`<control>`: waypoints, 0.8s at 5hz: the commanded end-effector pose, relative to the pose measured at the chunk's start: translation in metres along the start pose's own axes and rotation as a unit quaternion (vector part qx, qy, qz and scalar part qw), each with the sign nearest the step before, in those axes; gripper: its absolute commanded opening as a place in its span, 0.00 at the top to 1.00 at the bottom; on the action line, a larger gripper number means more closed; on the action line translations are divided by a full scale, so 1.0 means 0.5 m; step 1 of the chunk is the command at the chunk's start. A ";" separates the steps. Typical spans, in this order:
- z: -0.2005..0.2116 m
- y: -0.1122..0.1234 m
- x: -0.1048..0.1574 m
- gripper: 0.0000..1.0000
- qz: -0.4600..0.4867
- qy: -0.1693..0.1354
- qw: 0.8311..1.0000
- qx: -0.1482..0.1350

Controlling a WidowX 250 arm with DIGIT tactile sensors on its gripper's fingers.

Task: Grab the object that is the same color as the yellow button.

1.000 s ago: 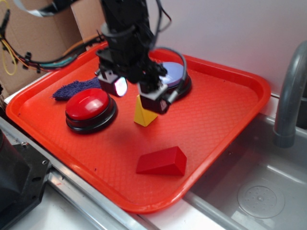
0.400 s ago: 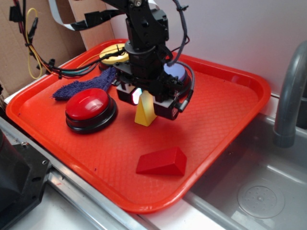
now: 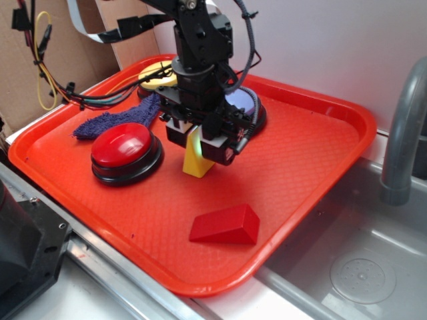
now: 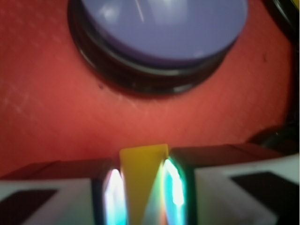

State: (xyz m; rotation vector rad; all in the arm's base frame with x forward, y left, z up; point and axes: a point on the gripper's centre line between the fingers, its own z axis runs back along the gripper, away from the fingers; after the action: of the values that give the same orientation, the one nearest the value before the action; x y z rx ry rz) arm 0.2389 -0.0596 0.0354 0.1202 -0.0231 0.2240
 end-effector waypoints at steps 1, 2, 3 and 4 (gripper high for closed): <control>0.138 0.021 0.044 1.00 -0.033 -0.034 0.998 -0.035; 0.232 0.036 0.049 1.00 -0.081 -0.031 0.994 -0.059; 0.321 0.050 0.023 1.00 -0.085 -0.069 0.990 -0.085; 0.377 0.070 -0.023 1.00 -0.089 -0.093 0.986 -0.109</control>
State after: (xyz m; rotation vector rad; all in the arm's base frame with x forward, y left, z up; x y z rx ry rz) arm 0.2157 -0.0537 0.2133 -0.0602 -0.1698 0.0451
